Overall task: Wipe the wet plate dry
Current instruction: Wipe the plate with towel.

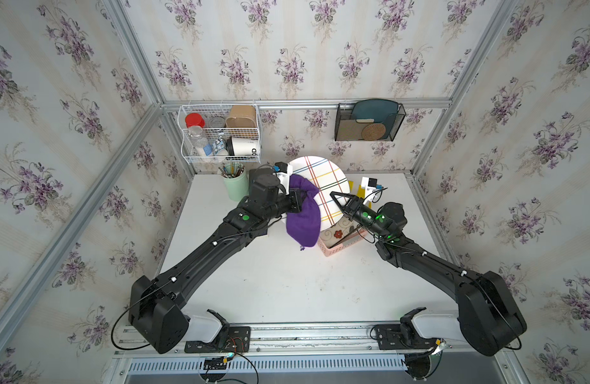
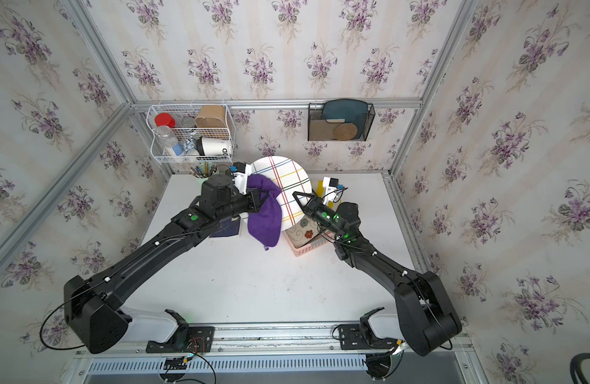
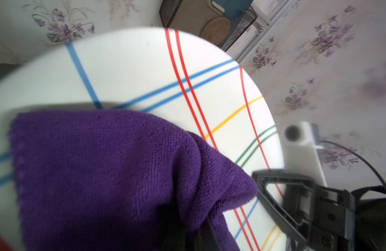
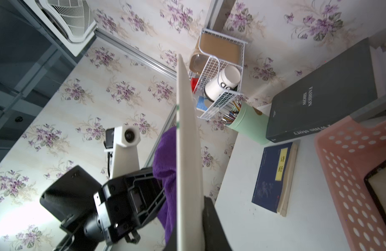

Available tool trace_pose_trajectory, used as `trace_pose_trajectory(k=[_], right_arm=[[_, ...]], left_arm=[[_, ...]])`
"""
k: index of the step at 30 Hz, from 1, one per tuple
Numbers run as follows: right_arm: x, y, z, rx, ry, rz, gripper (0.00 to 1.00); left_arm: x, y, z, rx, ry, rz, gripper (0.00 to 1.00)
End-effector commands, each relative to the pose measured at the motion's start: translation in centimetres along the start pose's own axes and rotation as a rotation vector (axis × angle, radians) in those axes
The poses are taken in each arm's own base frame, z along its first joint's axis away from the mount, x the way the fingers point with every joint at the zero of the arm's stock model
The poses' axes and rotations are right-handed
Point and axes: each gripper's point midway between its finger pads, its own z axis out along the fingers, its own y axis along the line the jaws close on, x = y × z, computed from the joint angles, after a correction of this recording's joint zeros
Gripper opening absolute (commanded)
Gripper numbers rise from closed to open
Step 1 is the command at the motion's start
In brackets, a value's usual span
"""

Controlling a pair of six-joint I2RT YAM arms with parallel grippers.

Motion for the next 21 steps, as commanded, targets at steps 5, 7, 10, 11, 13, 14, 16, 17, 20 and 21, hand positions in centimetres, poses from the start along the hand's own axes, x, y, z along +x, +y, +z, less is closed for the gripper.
trace_pose_trajectory(k=[5,7,10,11,13,14,16,17,20,21], right_arm=[[4.3,11.1,-0.3,-0.426,0.223,-0.240,0.00],[1.3,10.5,-0.6,-0.385,0.131,-0.224,0.00],[-3.7,9.5,-2.3,-0.337,-0.012,-0.193,0.00],[-4.8,9.5,-3.0,-0.340,-0.046,-0.187,0.00],[-6.7,9.5,-4.6,-0.363,-0.101,-0.166,0.00],[-7.1,9.7,-5.1,-0.380,-0.112,-0.160,0.00],[-6.9,10.4,-5.6,-0.439,-0.108,-0.165,0.00],[-6.6,10.7,-5.7,-0.469,-0.091,-0.161,0.00],[-5.8,11.4,-6.3,-0.542,-0.052,-0.133,0.00],[-6.1,11.3,-6.7,-0.550,-0.066,-0.117,0.00]], left_arm=[[3.9,-4.5,2.3,0.177,0.235,0.143,0.00],[3.9,-5.0,2.3,0.167,0.226,0.160,0.00],[3.0,-3.4,1.2,0.074,0.157,0.150,0.00],[2.5,-2.2,0.6,0.016,0.130,0.141,0.00],[1.9,0.6,-1.3,-0.103,0.091,0.095,0.00],[1.9,1.5,-2.1,-0.131,0.087,0.087,0.00],[2.3,3.0,-2.8,-0.188,0.099,0.086,0.00],[2.5,3.7,-3.1,-0.225,0.108,0.085,0.00],[2.9,5.2,-3.7,-0.291,0.128,0.082,0.00],[2.8,5.5,-4.0,-0.302,0.119,0.067,0.00]])
